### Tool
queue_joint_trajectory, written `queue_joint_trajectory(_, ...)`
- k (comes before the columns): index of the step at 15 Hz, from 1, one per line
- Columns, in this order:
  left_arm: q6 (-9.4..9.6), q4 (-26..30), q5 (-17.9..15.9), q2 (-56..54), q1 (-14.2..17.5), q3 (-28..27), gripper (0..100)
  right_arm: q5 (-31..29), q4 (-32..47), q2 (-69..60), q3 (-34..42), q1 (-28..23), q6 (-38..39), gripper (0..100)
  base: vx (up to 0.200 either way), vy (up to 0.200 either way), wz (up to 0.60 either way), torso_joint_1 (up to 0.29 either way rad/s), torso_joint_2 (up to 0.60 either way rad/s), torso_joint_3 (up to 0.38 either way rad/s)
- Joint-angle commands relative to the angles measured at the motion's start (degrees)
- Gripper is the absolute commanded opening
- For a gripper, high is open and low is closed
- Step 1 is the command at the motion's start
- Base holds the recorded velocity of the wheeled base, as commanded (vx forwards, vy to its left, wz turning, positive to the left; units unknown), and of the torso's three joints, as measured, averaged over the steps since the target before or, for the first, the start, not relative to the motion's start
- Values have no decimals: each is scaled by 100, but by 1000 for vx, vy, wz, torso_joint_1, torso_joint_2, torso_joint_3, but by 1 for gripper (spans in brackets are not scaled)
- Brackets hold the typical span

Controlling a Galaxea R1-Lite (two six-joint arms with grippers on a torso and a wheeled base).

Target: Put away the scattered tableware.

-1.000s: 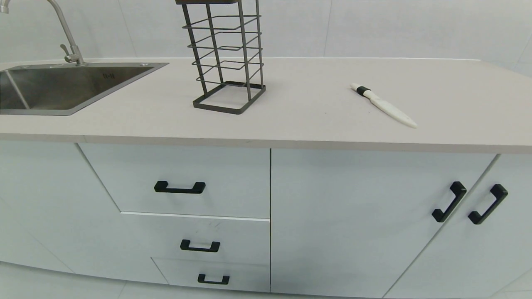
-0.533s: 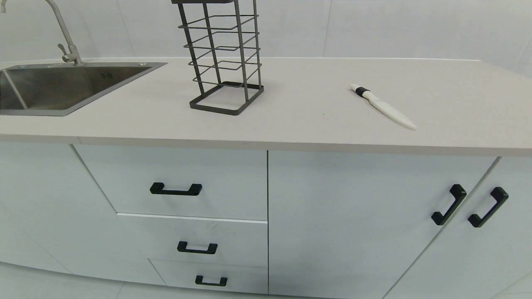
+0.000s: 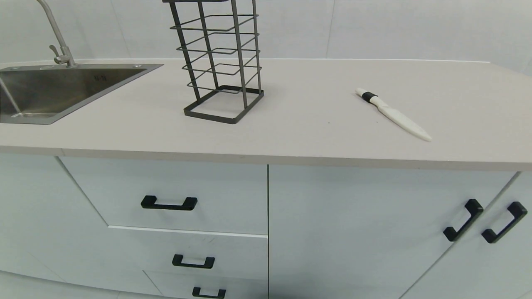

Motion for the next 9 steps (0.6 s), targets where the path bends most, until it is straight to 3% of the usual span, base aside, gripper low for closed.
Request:
queue_joint_trajectory(1, 1, -6, 0, 24, 3, 0, 100, 2, -2, 5, 0, -1, -4, 100, 0, 0, 0, 0, 0, 0)
queue_joint_trajectory(4, 1, -6, 0, 24, 3, 0, 100, 2, -2, 5, 0, 7, -4, 100, 0, 0, 0, 32, -12, -11)
queue_joint_trajectory(6, -8, -6, 0, 24, 3, 0, 100, 2, -2, 5, 0, 7, -4, 100, 0, 0, 0, 198, -146, -85)
queue_joint_trajectory(9, -8, -6, 0, 24, 3, 0, 100, 2, -2, 5, 0, 7, 5, 100, 0, 0, 0, 237, -557, -227)
